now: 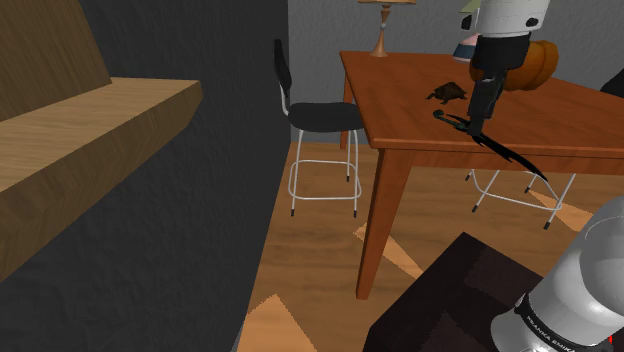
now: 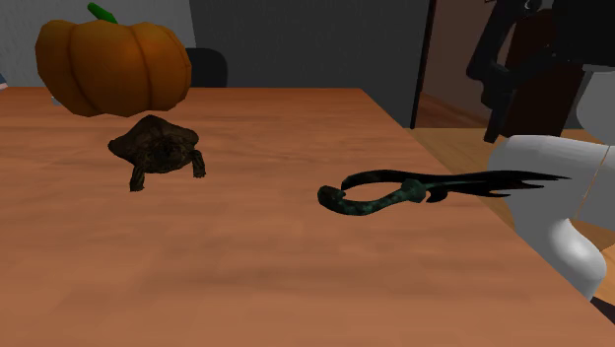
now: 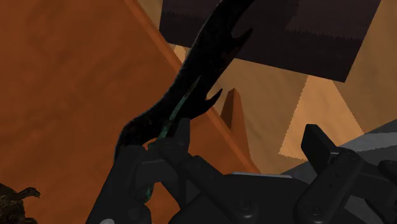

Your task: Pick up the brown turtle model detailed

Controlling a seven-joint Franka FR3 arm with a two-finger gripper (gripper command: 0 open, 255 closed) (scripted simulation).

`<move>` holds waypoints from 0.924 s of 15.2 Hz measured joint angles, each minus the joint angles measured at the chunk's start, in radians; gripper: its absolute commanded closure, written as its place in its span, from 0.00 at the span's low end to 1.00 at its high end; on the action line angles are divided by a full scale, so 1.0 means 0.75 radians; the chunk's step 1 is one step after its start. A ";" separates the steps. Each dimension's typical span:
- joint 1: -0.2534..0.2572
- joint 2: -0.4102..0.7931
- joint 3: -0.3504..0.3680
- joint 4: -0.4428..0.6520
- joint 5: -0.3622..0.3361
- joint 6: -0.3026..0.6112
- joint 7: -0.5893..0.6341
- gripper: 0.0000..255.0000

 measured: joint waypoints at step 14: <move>0.149 0.250 -0.454 0.242 -0.345 0.040 -1.008 0.00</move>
